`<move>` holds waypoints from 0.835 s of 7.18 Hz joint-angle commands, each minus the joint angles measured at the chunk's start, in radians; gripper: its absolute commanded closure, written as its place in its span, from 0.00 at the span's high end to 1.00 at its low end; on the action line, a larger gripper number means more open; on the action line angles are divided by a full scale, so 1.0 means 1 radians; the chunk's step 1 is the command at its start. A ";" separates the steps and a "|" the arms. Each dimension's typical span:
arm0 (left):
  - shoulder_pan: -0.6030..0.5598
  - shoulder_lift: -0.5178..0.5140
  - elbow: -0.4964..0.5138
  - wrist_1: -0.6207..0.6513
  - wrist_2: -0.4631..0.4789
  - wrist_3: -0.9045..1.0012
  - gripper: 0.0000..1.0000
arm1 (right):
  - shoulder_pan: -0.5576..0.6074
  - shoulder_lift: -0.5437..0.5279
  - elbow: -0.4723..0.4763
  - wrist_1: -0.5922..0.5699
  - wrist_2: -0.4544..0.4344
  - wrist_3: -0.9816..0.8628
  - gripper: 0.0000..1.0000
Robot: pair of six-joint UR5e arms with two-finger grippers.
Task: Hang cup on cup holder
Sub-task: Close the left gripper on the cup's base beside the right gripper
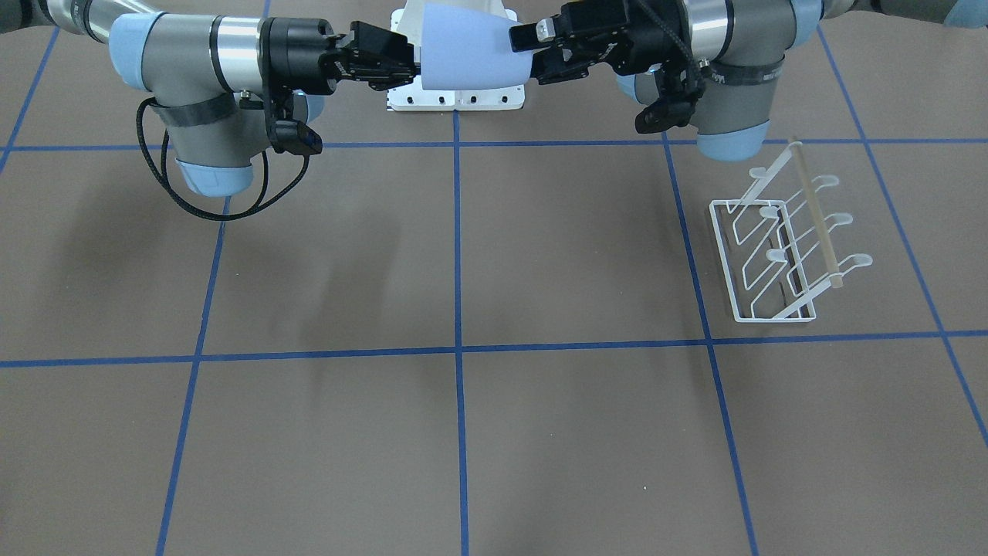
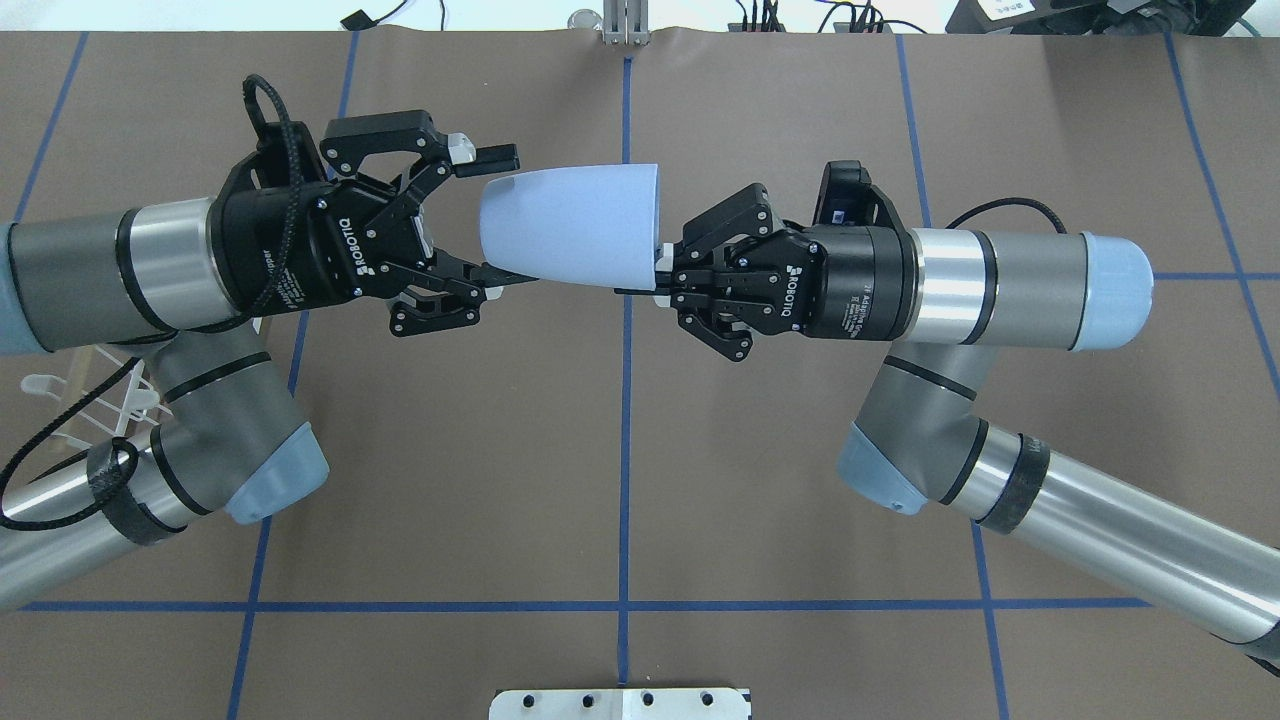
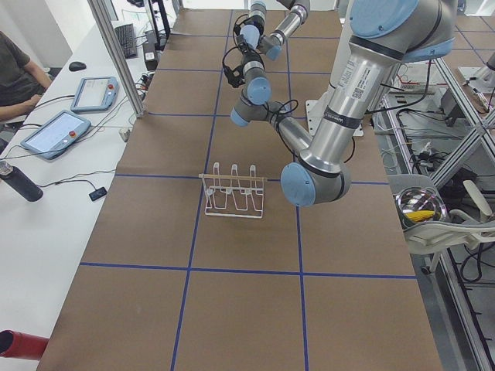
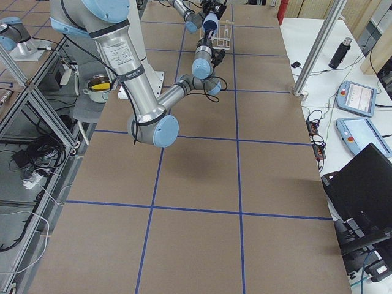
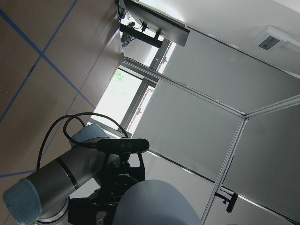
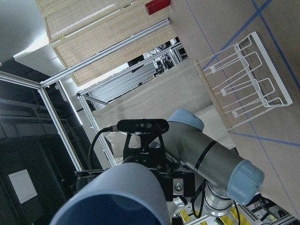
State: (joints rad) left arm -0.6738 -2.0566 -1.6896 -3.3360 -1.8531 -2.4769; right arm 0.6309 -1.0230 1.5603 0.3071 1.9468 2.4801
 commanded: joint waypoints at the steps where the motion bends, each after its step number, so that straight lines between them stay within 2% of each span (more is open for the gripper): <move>1: 0.005 0.003 0.001 0.000 0.000 -0.001 0.00 | 0.003 -0.009 -0.003 -0.002 -0.015 0.014 0.99; 5: -0.003 0.012 -0.018 0.007 0.003 -0.018 0.00 | 0.076 -0.060 0.017 0.001 0.010 -0.003 1.00; 6: -0.021 0.025 -0.007 0.021 0.032 0.028 0.00 | 0.139 -0.096 0.017 0.001 0.068 -0.054 1.00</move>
State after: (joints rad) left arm -0.6789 -2.0441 -1.7037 -3.3271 -1.8439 -2.4870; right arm 0.7074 -1.0823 1.5745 0.3082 1.9658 2.4705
